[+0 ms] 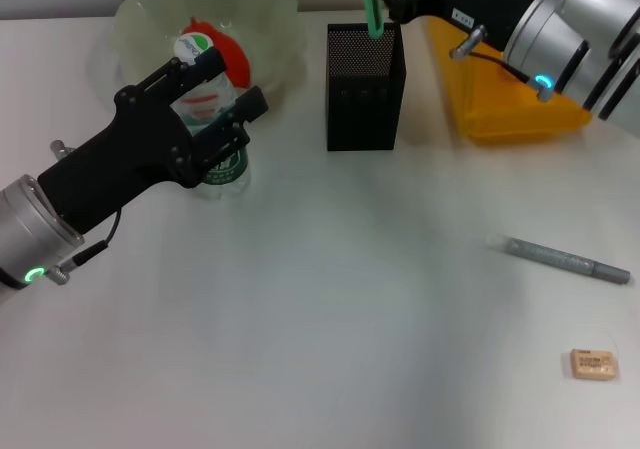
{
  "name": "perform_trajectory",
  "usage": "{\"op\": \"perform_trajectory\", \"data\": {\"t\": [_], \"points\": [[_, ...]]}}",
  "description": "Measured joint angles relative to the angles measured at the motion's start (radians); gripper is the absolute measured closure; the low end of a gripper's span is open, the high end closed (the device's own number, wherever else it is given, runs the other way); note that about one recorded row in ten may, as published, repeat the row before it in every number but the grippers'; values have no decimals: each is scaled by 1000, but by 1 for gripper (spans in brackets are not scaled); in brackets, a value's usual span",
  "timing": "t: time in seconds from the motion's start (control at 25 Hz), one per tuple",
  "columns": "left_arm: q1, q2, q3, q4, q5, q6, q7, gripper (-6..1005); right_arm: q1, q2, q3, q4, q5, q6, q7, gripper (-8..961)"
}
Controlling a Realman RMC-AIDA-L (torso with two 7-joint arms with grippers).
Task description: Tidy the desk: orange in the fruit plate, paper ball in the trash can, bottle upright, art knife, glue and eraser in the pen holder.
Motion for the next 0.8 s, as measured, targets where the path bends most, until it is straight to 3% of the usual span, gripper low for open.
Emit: {"op": "perform_trajectory", "data": {"t": [0.4, 0.6, 0.72, 0.8], "points": [[-18, 0, -8, 2, 0, -2, 1, 337, 15, 0, -44, 52, -8, 25, -2, 726], [-19, 1, -8, 2, 0, -2, -6, 337, 24, 0, -99, 46, -8, 122, 58, 715], [-15, 1, -8, 2, 0, 0, -4, 337, 19, -1, -106, 14, -17, 143, 127, 708], [-14, 1, -9, 2, 0, 0, -3, 337, -19, -6, -135, -65, -42, 139, 211, 630]]}}
